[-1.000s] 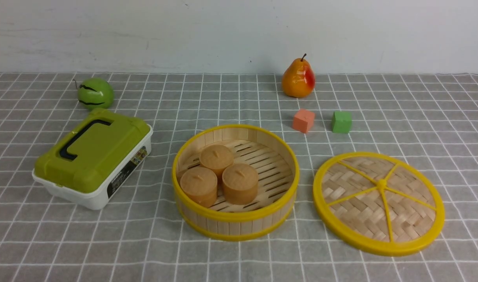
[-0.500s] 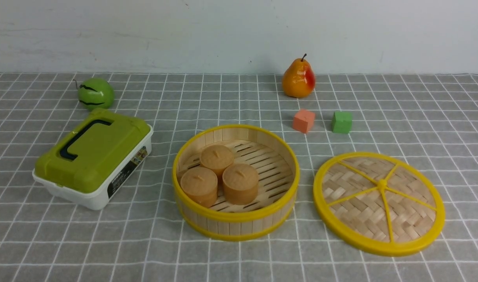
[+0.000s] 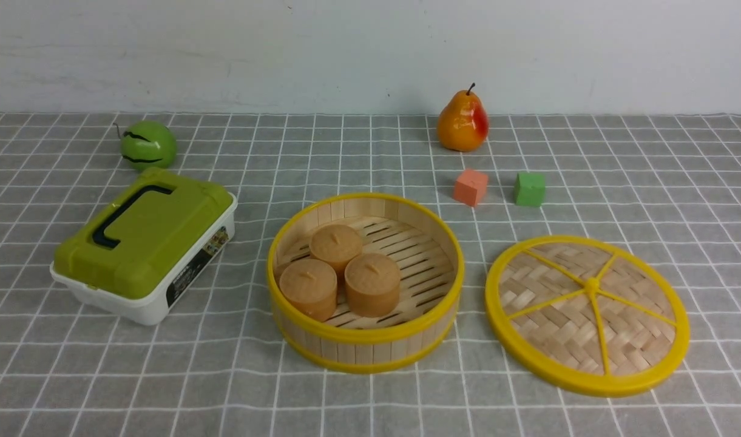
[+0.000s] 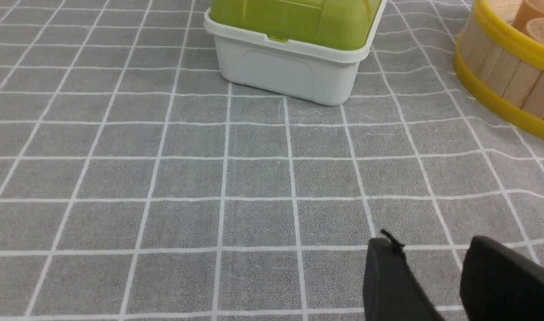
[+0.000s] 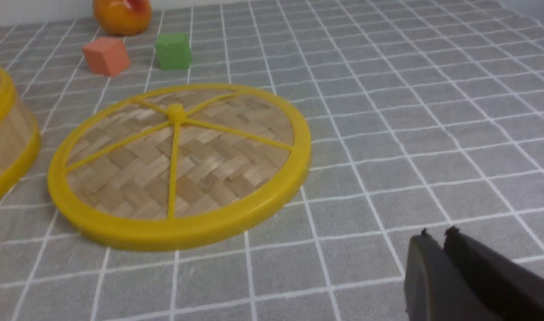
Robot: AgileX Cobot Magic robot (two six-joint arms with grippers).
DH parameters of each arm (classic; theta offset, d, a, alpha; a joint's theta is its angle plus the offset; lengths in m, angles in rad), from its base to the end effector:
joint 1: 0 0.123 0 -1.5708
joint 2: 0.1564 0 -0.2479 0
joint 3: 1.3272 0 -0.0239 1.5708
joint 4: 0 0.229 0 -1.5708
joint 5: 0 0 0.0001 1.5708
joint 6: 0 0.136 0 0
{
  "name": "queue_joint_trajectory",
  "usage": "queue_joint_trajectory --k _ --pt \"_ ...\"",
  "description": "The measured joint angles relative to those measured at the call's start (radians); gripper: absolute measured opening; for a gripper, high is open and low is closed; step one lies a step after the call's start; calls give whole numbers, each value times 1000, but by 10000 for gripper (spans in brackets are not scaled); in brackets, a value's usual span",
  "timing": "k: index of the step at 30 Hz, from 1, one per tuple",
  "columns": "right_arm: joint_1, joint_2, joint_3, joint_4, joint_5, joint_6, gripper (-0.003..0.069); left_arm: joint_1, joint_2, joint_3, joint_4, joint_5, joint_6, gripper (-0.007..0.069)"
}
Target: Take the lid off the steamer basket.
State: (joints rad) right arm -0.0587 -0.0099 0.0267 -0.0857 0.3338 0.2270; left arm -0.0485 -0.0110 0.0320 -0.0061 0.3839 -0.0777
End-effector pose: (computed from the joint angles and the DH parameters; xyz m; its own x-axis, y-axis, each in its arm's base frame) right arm 0.1124 -0.0104 0.1638 -0.2436 0.1600 -0.9566 0.1224 0.9835 0.1333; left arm 0.1107 -0.0057 0.1553 -0.3151 -0.0681 -0.9466 0.0245 0.9965 -0.0798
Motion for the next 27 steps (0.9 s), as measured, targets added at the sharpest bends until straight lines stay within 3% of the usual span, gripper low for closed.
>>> queue_joint_trajectory --k 27 --pt "38 0 -8 -11 48 0 52 0 0 0 0 0 0 239"
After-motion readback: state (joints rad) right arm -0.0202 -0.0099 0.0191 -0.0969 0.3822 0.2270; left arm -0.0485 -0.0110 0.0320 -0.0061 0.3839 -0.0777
